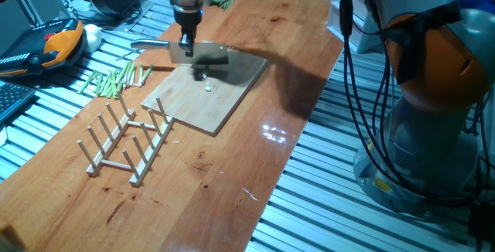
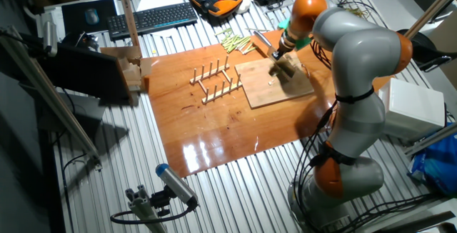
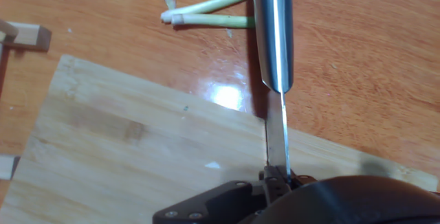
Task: Chop the green garlic
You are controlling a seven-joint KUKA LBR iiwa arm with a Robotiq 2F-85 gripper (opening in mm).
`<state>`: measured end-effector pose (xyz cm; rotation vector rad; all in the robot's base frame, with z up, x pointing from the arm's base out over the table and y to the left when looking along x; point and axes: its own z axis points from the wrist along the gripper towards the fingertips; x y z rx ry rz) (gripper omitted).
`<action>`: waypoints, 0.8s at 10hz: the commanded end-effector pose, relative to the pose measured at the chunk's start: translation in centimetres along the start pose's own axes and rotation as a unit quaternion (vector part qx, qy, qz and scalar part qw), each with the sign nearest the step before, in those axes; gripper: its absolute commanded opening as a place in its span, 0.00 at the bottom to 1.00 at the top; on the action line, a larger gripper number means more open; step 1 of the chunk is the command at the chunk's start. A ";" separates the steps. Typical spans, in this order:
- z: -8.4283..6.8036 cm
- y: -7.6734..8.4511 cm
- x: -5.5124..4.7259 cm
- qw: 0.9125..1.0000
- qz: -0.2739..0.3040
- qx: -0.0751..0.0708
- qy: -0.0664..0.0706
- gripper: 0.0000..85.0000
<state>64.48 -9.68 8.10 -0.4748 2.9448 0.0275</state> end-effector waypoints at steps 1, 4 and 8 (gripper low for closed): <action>0.2 0.2 0.1 1.000 0.001 -0.001 0.001 0.00; 1.2 0.3 1.1 1.000 0.004 -0.006 -0.006 0.00; -0.5 0.3 3.8 1.000 0.008 -0.004 -0.005 0.00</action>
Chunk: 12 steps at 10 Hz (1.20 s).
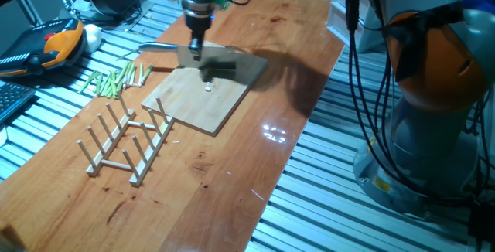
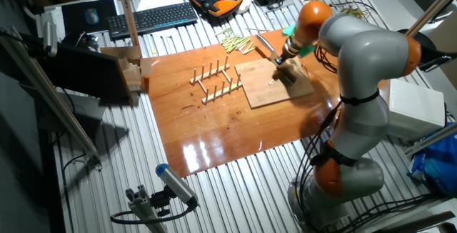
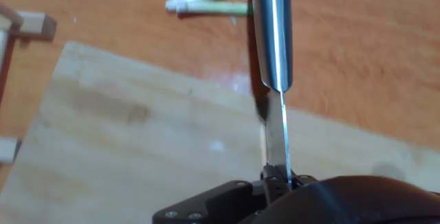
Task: Chop the green garlic
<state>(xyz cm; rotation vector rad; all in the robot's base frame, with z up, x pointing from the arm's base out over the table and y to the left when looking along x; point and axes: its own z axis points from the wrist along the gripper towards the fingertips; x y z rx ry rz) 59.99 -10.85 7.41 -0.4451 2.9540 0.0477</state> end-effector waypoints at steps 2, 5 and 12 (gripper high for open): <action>-1.2 0.2 0.0 1.000 0.000 0.006 -0.010 0.00; -0.7 0.7 -1.4 1.000 0.007 0.013 -0.019 0.00; -1.1 -1.8 -3.3 1.000 -0.010 0.014 -0.015 0.00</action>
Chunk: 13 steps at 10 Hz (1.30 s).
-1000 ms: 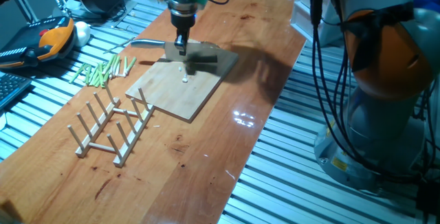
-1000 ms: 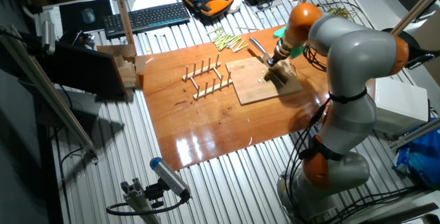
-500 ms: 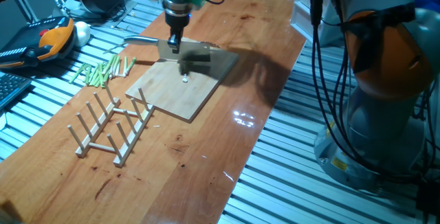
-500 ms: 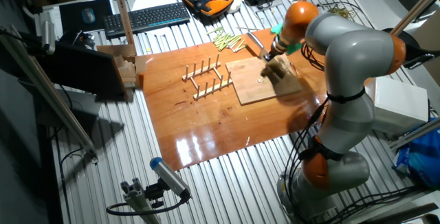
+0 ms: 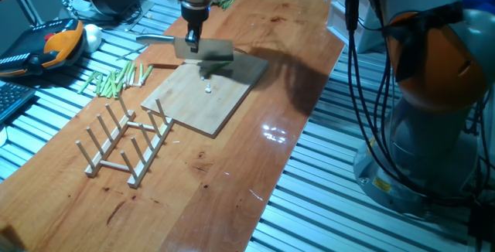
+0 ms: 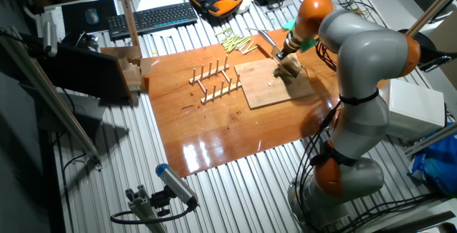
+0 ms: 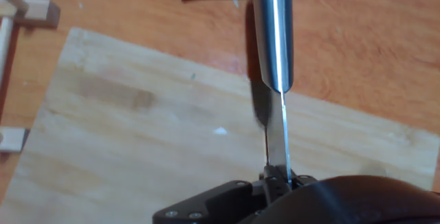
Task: Chop the green garlic
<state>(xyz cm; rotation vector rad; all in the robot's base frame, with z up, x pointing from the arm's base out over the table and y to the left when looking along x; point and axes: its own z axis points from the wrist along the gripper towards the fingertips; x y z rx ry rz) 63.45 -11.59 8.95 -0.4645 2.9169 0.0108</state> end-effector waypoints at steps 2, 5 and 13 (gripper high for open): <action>0.7 0.4 0.3 1.000 0.005 0.001 -0.005 0.00; 1.5 1.0 1.3 1.000 0.010 0.000 -0.014 0.00; 0.8 2.1 2.8 0.999 0.030 0.008 -0.043 0.00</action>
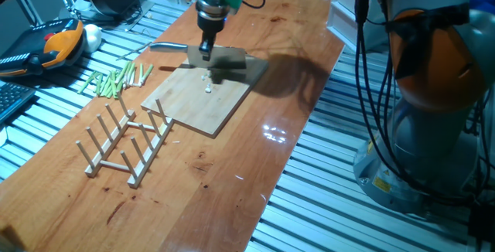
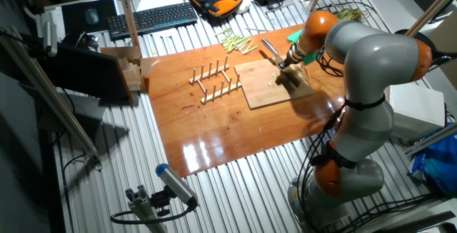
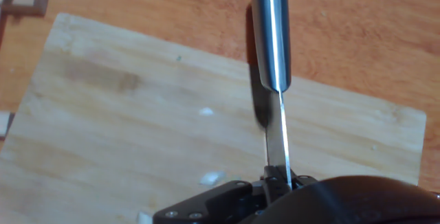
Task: Chop the green garlic
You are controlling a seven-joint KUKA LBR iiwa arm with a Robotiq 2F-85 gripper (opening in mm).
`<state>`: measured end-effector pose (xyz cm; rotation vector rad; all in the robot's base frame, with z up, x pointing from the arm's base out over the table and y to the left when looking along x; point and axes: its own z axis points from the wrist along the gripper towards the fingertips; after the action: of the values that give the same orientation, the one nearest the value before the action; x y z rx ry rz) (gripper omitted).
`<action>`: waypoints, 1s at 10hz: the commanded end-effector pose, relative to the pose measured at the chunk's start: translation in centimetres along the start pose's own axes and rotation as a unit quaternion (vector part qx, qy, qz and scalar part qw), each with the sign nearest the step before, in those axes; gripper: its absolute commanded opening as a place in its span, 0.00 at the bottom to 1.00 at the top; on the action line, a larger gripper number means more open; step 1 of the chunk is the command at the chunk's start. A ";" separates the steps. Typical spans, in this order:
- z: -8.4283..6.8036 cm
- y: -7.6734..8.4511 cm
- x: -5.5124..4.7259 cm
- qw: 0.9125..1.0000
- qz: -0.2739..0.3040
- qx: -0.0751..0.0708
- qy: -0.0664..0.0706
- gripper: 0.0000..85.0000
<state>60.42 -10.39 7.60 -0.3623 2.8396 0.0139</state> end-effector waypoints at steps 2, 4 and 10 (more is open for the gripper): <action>0.5 0.4 -1.4 1.000 0.008 0.004 -0.024 0.00; 0.4 0.0 -2.0 1.000 0.004 0.002 -0.017 0.00; -0.2 -0.2 -2.4 0.999 -0.009 0.000 0.046 0.00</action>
<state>62.68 -10.01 8.50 -0.4004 2.9267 -0.0161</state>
